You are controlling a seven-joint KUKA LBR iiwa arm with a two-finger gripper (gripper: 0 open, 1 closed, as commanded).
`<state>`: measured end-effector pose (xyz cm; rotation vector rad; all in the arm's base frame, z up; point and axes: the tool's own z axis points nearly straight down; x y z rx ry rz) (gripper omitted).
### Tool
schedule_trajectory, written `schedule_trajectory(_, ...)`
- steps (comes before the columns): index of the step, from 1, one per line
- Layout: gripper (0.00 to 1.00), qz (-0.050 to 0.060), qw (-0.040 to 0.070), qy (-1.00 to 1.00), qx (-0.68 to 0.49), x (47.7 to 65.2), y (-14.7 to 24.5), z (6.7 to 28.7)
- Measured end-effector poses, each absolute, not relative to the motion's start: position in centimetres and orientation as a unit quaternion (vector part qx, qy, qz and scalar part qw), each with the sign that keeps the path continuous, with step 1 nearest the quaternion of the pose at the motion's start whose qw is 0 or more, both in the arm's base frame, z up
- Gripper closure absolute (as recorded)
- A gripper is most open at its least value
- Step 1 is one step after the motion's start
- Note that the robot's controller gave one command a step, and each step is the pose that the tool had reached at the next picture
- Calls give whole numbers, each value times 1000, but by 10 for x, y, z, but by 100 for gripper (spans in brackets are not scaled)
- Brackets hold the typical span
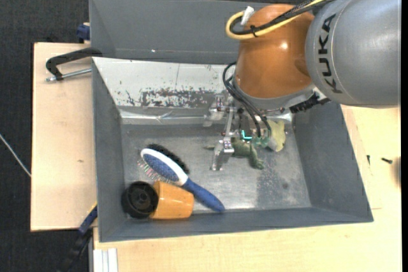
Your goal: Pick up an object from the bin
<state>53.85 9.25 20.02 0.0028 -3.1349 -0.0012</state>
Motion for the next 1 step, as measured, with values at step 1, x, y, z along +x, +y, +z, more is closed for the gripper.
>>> schedule_trajectory(1,0,-1,-3,-1000,24,548,54,71)
